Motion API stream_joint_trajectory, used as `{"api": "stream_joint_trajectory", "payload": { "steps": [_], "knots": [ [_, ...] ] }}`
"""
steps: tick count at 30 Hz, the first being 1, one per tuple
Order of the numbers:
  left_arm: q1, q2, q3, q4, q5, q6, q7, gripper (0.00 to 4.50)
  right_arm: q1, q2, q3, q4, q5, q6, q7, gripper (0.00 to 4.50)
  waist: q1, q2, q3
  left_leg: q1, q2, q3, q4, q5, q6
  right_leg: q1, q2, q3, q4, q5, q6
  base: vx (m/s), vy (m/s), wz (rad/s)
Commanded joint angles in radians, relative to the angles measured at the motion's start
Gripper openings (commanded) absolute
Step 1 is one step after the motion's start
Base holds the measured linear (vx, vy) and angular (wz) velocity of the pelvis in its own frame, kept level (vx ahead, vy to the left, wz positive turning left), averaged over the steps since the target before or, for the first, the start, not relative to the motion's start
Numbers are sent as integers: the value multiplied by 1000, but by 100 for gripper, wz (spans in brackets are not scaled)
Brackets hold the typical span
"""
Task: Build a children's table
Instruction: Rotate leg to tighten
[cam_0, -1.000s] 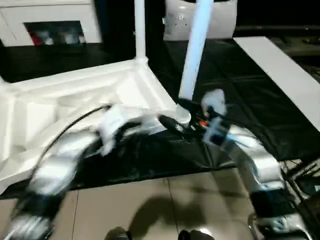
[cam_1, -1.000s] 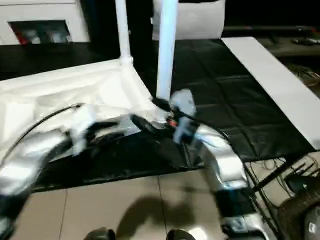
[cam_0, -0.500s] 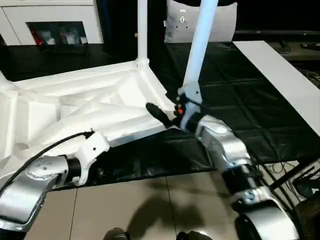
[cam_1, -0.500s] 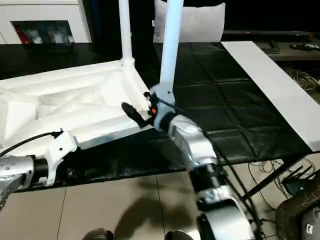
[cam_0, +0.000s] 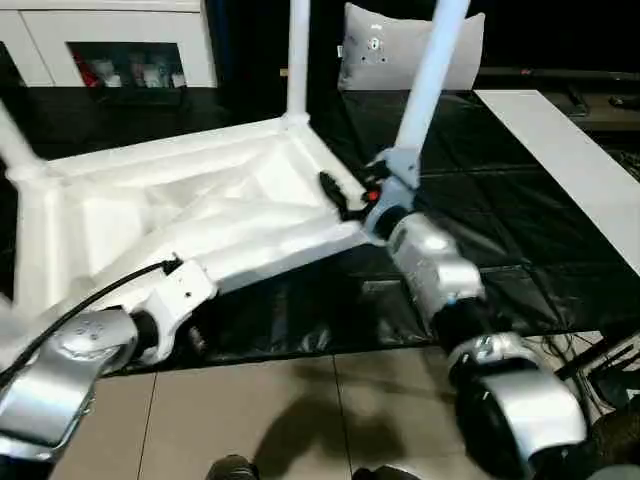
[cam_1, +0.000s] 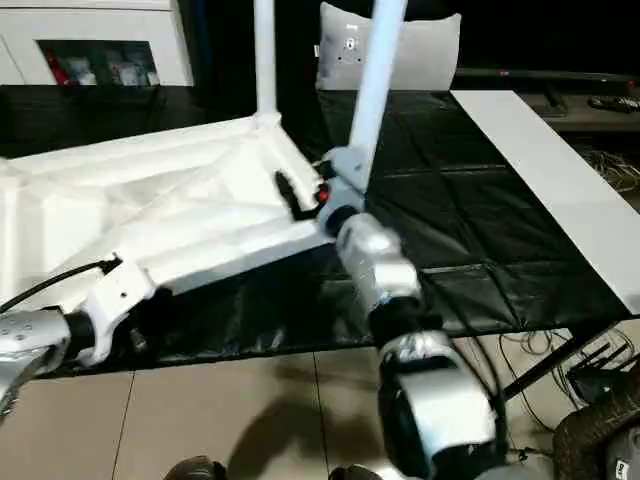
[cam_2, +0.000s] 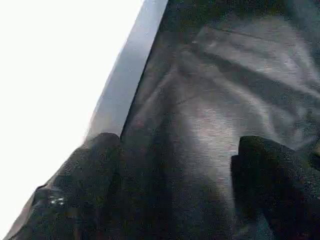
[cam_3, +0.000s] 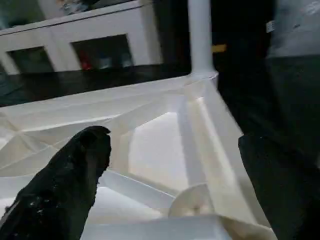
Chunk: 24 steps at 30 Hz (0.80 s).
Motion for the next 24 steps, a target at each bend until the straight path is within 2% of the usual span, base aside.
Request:
{"api": "stream_joint_trajectory", "payload": {
  "steps": [1, 8, 12, 13, 14, 15, 17, 18, 19, 20, 21, 22, 23, 24],
  "knots": [
    [-25, -5, 27, 25, 45, -10, 50, 439, -30, -59, -71, 45, 14, -32, -35, 450, -7, 19, -75, 14, 11, 5, -76, -308, -33, 46, -43, 54, -72, -298, -145, 0, 0, 0],
    [-49, -29, 0, 69, 68, -51, 102, 439, -49, -135, -107, 121, 9, -79, -36, 450, -3, 12, -78, 11, 9, 5, -68, -308, -23, 45, -44, 52, -73, -327, -144, 0, 0, 0],
    [-82, -88, -4, 142, 98, -118, 187, 439, -31, -160, -116, 137, 10, -95, -36, 450, 0, 12, -79, 7, 8, 4, -68, -300, -22, 49, -42, 49, -71, -321, -140, 0, 0, 0],
    [-89, -108, -5, 163, 111, -136, 220, 439, -21, -166, -117, 136, 6, -100, -39, 450, 0, 8, -80, 9, 6, 7, -64, -301, -20, 47, -41, 50, -74, -322, -134, 0, 0, 0],
    [-91, -125, -5, 175, 120, -149, 245, 439, -12, -170, -117, 132, 3, -101, -36, 450, -1, 8, -79, 4, 6, 5, -66, -297, -16, 51, -42, 49, -74, -324, -129, 0, 0, 0],
    [-91, -146, 1, 178, 118, -161, 268, 439, -3, -172, -117, 121, 5, -94, -25, 450, -2, 11, -81, 3, 6, 3, -66, -301, -15, 52, -44, 48, -76, -336, -125, 0, 0, 0],
    [-90, -156, 5, 178, 115, -166, 277, 439, 2, -172, -117, 113, 7, -89, -18, 450, -6, 6, -82, 1, 6, 3, -64, -293, -8, 53, -45, 46, -76, -333, -128, 0, 0, 0],
    [-87, -184, 18, 175, 102, -178, 298, 439, 16, -171, -118, 90, 16, -70, 0, 450, -5, 5, -84, 2, 6, 4, -63, -288, -4, 52, -45, 47, -76, -326, -133, 0, 0, 0],
    [-72, -267, 59, 156, 51, -209, 349, 439, 66, -161, -114, -1, 48, 9, 48, 450, -9, -1, -79, -5, 5, 3, -64, -281, 2, 55, -44, 46, -75, -329, -132, 0, 0, 0],
    [-72, -267, 59, 156, 51, -209, 349, 439, 66, -161, -114, -1, 48, 9, 48, 450, -6, 0, -77, -1, 5, 6, -62, -280, 11, 53, -43, 46, -82, -339, -120, 0, 0, 0],
    [-63, -302, 76, 140, 26, -216, 366, 439, 94, -158, -103, -49, 51, 35, 63, 450, -6, 0, -80, 2, 8, 5, -62, -275, 11, 51, -45, 48, -80, -331, -124, 0, 0, 0],
    [-49, -339, 93, 119, 7, -205, 393, 439, 137, -158, -71, -119, 32, 59, 67, 450, -5, 7, -79, -4, 8, 4, -63, -252, 12, 53, -42, 49, -74, -287, -135, 0, 0, 0],
    [-49, -339, 93, 119, 7, -205, 393, 439, 137, -158, -71, -119, 32, 59, 67, 450, -6, 0, -78, -2, 11, 5, -64, -263, 16, 51, -41, 47, -78, -285, -137, 0, 0, 0],
    [2, -407, 111, 48, -17, -191, 453, 439, 279, -163, 23, -339, 8, 137, 92, 450, -7, 1, -80, -3, 9, 3, -64, -267, 16, 53, -41, 46, -75, -291, -141, 0, 0, 0]
  ]
}}
